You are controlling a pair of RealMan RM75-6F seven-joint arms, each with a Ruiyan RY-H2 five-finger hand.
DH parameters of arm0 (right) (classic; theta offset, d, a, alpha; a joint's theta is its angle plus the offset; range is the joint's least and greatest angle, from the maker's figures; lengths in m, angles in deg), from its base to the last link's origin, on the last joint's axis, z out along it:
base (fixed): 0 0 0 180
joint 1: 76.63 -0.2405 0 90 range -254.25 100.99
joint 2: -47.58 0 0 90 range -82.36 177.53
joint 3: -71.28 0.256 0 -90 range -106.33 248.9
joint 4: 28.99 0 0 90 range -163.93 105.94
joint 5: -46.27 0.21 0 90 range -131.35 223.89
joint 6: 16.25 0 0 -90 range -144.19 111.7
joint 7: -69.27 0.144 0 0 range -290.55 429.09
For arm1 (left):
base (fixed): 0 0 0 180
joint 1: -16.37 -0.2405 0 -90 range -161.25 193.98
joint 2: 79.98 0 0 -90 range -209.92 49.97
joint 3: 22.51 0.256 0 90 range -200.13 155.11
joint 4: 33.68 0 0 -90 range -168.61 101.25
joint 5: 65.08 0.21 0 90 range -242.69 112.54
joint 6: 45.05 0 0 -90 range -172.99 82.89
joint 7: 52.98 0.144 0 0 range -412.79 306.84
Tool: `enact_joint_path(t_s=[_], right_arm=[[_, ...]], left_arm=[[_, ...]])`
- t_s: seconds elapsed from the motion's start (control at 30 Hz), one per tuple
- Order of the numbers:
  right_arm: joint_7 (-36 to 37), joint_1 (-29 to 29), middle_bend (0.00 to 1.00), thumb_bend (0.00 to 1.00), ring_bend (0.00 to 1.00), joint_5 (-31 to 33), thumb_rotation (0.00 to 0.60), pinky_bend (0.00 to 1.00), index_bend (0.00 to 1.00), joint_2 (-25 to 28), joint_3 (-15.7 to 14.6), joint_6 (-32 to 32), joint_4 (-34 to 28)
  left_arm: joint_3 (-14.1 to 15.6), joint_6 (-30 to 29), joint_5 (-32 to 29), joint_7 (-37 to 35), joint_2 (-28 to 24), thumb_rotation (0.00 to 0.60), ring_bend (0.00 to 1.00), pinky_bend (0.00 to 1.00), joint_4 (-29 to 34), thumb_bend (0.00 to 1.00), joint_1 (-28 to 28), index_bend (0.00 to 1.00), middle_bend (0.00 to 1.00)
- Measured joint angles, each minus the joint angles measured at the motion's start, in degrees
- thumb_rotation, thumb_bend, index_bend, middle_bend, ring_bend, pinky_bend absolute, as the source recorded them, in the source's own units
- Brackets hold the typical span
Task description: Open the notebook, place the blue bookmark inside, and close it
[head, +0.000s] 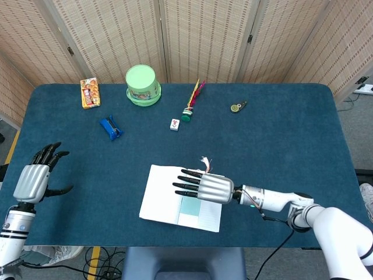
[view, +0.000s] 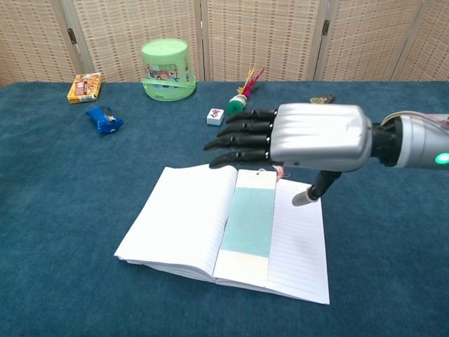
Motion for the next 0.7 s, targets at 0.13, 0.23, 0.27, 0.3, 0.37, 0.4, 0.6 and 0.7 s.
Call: enact_joint_path(t_s=[0.13,0.23,0.27,0.3,0.37,0.4,0.6,0.7], right_arm=[[-3.0,2.6,0.00,0.15,0.00,2.5,0.600,0.00,0.00,4.8,0.8,-0.4,-6.8],[-6.4,5.7,0.00,0.15,0.00,5.2,0.600,0.00,0.00,9.4,1.2,-0.6,-12.9],[-7.5,6.8,0.00,0.16,0.00,6.2,0.600,0.00,0.00,10.8,1.3,-0.7,-14.7],[-9.0,8.4,0.00,0.16,0.00,7.4,0.600,0.00,0.00,12.6,1.5,-0.8,-17.0],[-10.9,10.9,0.00,0.16,0.00,9.3,0.600,0.00,0.00,15.2,1.6,-1.0,-19.9],[-11.9,12.5,0.00,0.16,0.00,10.6,0.600,0.00,0.00,16.5,1.8,-1.3,-21.6],[-13.6,20.4,0.01,0.16,0.00,15.7,0.600,0.00,0.00,19.9,2.5,-4.2,-25.8],[-13.8,23.8,0.01,0.16,0.00,17.4,0.600,0.00,0.00,20.9,3.0,-6.1,-26.9]], left_arm=[[0.5,-0.7,2.9,0.2,0.6,0.600,0.05,0.15,-1.5,0.13,0.5,0.22,0.07],[1.1,-1.1,5.8,0.0,1.2,0.600,0.05,0.15,-3.1,0.13,1.1,0.23,0.07],[1.2,-1.3,6.7,-0.2,1.4,0.600,0.05,0.15,-3.6,0.13,1.3,0.23,0.07],[1.5,-1.4,8.0,-0.6,1.7,0.600,0.05,0.15,-4.3,0.13,1.6,0.23,0.07],[1.9,-1.7,9.9,-1.4,2.1,0.600,0.06,0.15,-5.3,0.13,2.2,0.23,0.07],[2.2,-1.9,11.3,-2.0,2.3,0.600,0.06,0.15,-6.1,0.13,2.6,0.23,0.07],[4.0,-2.7,18.0,-4.2,4.1,0.600,0.06,0.15,-10.6,0.13,5.2,0.23,0.07],[5.2,-2.4,20.5,-4.9,5.2,0.600,0.06,0.15,-12.7,0.14,6.9,0.24,0.07]])
